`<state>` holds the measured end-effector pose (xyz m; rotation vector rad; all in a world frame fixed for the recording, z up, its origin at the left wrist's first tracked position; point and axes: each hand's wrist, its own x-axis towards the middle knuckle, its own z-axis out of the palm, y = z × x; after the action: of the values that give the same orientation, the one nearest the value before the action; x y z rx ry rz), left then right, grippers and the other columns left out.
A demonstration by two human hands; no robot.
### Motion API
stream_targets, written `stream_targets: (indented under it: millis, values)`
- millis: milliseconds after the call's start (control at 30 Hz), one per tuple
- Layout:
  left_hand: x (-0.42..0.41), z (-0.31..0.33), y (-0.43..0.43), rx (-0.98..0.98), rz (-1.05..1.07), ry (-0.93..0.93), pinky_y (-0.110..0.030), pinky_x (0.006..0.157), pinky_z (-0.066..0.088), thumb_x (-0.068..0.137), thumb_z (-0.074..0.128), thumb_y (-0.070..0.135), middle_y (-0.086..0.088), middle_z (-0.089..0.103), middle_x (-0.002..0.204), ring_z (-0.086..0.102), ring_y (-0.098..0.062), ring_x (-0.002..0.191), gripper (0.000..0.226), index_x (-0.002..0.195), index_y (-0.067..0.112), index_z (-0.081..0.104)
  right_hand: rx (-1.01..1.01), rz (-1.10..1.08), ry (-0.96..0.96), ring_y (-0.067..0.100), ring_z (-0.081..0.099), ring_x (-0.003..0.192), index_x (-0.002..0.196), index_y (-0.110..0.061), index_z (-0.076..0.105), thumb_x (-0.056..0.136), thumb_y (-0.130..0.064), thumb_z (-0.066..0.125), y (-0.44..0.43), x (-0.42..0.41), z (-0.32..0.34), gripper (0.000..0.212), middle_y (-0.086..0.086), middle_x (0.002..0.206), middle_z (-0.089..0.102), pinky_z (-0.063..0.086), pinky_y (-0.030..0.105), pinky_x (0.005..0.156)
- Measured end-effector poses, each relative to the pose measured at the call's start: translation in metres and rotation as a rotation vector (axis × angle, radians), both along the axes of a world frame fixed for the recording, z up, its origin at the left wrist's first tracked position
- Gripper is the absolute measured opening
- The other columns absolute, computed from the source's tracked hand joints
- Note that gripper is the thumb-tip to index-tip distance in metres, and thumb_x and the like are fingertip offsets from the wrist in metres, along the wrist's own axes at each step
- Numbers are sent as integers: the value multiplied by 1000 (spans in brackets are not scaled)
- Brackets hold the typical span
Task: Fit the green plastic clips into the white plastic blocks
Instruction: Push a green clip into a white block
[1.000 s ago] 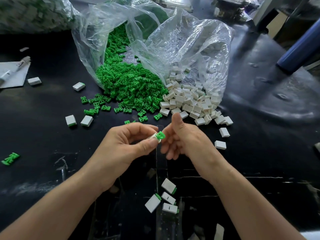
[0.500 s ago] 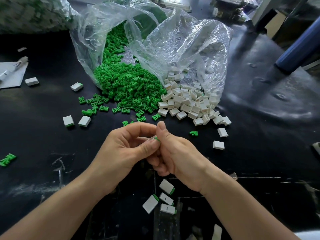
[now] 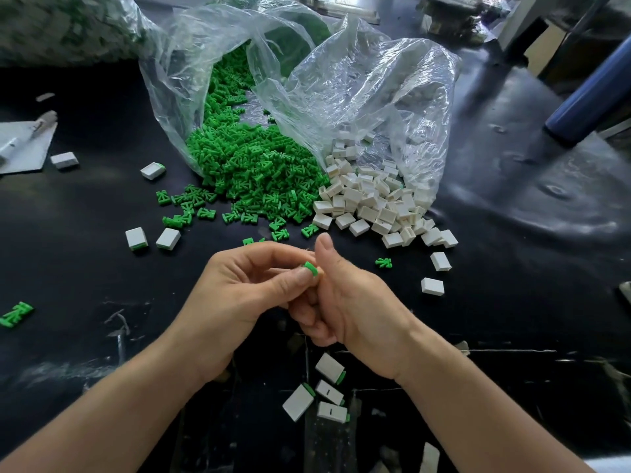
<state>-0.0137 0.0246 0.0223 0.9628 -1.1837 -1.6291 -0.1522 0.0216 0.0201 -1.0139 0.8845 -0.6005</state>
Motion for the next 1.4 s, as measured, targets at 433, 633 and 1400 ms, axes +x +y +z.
stream_targets:
  millis: [433, 633, 1400]
  values:
    - [4, -1, -2, 25, 8, -59, -30, 60, 55, 68, 59, 10, -17, 70, 71, 65, -33, 58, 21, 81, 1, 71, -78, 8, 138, 4, 40, 45, 91, -1, 59, 74, -63, 34, -1, -3, -6, 68, -11, 51, 48, 30, 15, 44]
    - [4, 0, -1, 70, -4, -57, -25, 65, 55, 64, 61, 8, -29, 68, 79, 70, -22, 71, 21, 79, -4, 70, -159, -9, 218, 0, 37, 46, 89, 2, 55, 74, -57, 34, 4, -2, -5, 64, -11, 54, 43, 31, 10, 46]
    - [5, -1, -3, 186, -2, 17, -20, 64, 53, 61, 59, 2, -5, 72, 100, 70, -16, 77, 14, 63, 4, 73, -337, -48, 396, -11, 46, 58, 115, -11, 61, 72, -63, 26, 7, 2, -4, 77, -22, 65, 50, 33, 12, 60]
